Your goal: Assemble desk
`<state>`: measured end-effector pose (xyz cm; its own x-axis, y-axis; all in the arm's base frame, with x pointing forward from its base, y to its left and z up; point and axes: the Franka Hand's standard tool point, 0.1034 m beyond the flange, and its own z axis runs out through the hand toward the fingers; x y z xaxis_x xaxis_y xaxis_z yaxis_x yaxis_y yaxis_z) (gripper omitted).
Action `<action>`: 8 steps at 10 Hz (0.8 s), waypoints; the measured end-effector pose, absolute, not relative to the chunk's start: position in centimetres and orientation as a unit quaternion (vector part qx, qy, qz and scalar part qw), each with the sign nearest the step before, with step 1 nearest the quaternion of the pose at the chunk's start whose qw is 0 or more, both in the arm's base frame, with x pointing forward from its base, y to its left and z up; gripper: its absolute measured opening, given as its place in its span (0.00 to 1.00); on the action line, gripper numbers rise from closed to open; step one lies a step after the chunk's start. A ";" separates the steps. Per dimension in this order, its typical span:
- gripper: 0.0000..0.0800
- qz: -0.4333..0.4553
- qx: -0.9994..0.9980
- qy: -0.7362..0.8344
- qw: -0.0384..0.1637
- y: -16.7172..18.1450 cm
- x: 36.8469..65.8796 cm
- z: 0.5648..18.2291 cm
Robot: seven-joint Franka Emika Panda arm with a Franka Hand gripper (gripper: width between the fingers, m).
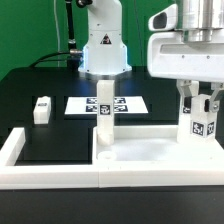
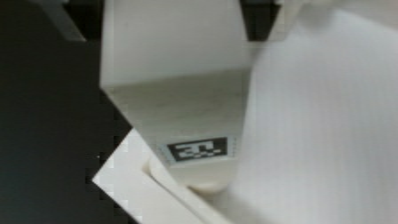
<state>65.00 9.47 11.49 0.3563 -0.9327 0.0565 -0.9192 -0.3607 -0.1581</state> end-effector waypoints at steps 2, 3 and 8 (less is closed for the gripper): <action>0.37 -0.032 -0.724 0.684 0.086 9.4 64.7 11.4; 0.37 -0.017 -0.689 0.717 0.105 9.1 64.8 11.3; 0.47 0.007 -0.615 0.781 0.109 9.4 64.7 11.4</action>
Offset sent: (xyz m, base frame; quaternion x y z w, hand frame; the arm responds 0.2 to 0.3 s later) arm 0.0346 0.0085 0.0140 0.1562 -0.1109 0.2967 0.9356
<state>64.68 9.36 11.38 -0.2191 -0.9592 -0.1786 -0.9623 0.2427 -0.1230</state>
